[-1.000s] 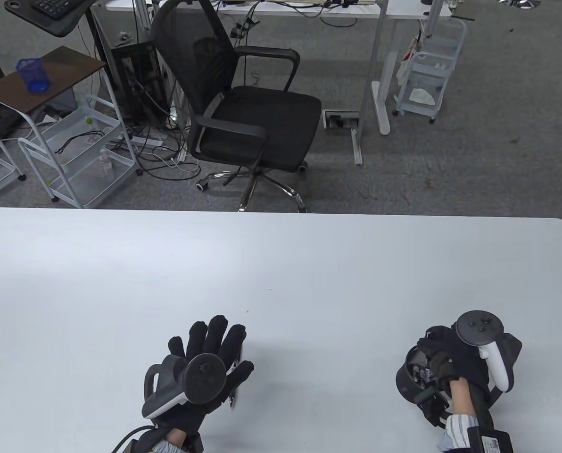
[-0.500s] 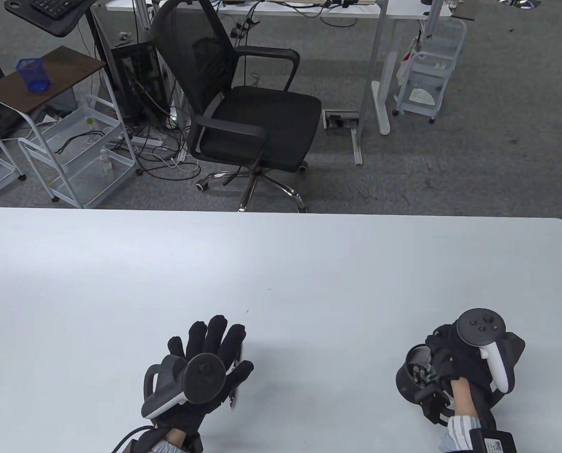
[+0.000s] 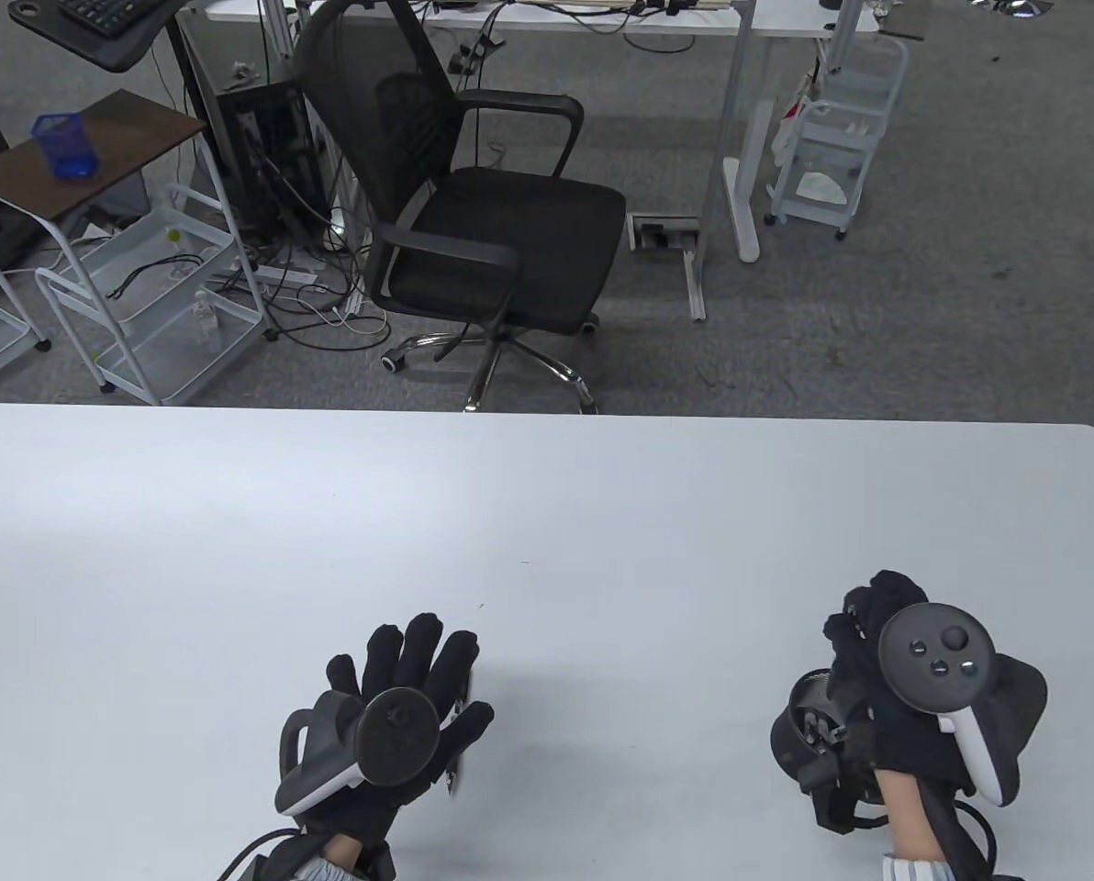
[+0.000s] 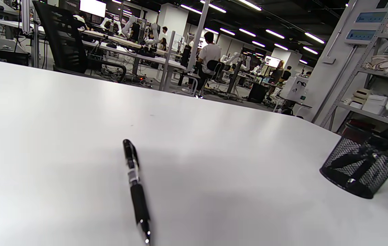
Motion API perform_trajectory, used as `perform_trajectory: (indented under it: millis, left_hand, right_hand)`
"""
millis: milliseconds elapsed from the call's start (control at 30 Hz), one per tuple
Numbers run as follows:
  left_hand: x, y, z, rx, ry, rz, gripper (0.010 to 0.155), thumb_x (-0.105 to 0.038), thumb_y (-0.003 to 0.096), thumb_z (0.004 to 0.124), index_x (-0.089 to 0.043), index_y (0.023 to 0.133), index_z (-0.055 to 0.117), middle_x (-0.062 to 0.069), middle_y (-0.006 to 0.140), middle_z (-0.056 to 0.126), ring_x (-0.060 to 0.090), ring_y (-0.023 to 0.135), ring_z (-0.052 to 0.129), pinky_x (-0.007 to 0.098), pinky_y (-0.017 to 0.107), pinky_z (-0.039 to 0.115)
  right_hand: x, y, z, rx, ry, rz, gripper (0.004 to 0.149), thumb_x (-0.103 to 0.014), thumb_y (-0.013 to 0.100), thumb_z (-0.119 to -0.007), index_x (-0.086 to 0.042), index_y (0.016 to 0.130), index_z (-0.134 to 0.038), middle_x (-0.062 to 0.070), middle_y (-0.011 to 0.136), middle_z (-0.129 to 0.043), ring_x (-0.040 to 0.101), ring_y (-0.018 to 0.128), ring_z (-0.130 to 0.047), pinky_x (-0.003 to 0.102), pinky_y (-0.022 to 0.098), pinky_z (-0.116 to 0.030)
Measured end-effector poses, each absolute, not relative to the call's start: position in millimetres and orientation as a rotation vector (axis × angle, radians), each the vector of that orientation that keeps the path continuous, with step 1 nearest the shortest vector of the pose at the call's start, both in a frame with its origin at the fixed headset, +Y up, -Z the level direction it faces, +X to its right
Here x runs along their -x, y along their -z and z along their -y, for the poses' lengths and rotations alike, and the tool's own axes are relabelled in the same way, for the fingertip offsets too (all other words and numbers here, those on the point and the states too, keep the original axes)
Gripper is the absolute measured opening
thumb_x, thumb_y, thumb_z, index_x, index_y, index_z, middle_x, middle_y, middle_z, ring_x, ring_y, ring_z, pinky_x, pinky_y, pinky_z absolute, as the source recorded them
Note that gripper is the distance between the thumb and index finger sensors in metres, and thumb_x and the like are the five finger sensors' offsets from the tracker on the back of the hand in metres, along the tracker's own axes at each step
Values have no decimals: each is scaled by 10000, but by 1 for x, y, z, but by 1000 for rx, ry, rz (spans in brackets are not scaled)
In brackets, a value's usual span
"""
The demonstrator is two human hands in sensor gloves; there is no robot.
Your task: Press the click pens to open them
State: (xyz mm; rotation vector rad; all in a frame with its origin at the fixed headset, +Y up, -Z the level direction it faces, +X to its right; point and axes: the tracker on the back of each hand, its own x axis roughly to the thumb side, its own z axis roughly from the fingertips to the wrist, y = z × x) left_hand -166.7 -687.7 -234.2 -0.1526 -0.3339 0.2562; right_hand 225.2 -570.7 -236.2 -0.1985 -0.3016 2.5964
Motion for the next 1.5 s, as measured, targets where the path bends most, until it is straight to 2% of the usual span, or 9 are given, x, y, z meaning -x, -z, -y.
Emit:
perform_trajectory:
  millis: [133, 300, 433, 567, 800, 1033, 1267, 1500]
  left_hand:
    - [167, 234, 687, 147, -253, 333, 699, -610, 700, 444, -254, 1277, 275, 222, 1313, 200, 618, 1145, 250, 833, 711, 231]
    - [166, 233, 687, 147, -246, 330, 699, -609, 701, 444, -253, 1278, 274, 223, 1313, 201, 618, 1144, 250, 833, 712, 232]
    - [166, 233, 688, 152, -244, 332, 697, -608, 701, 444, -254, 1277, 277, 224, 1313, 200, 619, 1144, 250, 833, 711, 232]
    - [166, 233, 687, 150, -249, 332, 697, -609, 701, 443, -253, 1277, 275, 224, 1312, 200, 619, 1145, 252, 833, 712, 232]
    - [167, 233, 687, 141, -256, 332, 698, -608, 702, 441, -257, 1276, 256, 229, 1308, 171, 621, 1144, 250, 833, 712, 233]
    - [162, 232, 690, 155, -234, 334, 698, -608, 702, 441, -256, 1276, 257, 227, 1308, 172, 620, 1144, 251, 833, 713, 234]
    - [161, 232, 691, 158, -226, 335, 697, -608, 701, 442, -257, 1276, 262, 226, 1308, 171, 620, 1144, 249, 832, 713, 234]
    - [161, 232, 691, 156, -219, 332, 700, -607, 701, 442, -254, 1277, 258, 229, 1306, 166, 620, 1144, 247, 833, 712, 232]
  right_hand:
    - [-181, 222, 557, -59, -2498, 397, 467, -148, 607, -797, 137, 974, -758, 383, 1089, -591, 457, 866, -836, 773, 679, -434]
    - [-136, 218, 564, -280, -2281, 394, 470, -152, 615, -782, 142, 979, -751, 391, 1085, -587, 451, 856, -847, 766, 675, -455]
    - [-107, 227, 588, -357, -2088, 323, 472, -144, 620, -764, 150, 988, -733, 400, 1087, -569, 437, 837, -861, 761, 673, -465]
    - [-90, 245, 626, -331, -1971, 258, 475, -135, 618, -763, 164, 985, -727, 407, 1085, -556, 414, 813, -872, 730, 664, -507]
    - [-89, 271, 680, -235, -1853, 141, 485, -122, 608, -772, 169, 990, -708, 407, 1081, -540, 387, 796, -864, 658, 642, -575]
    - [-97, 270, 692, -192, -1872, 143, 509, -128, 590, -788, 151, 1003, -680, 398, 1093, -511, 375, 798, -860, 639, 637, -594]
    - [-107, 274, 702, -186, -1675, 34, 696, -126, 574, -818, 212, 1074, -472, 488, 1096, -305, 357, 801, -837, 611, 637, -613]
    - [-107, 280, 718, -175, -1382, -176, 663, -80, 563, -810, 242, 1046, -490, 528, 1079, -249, 385, 819, -781, 596, 625, -613]
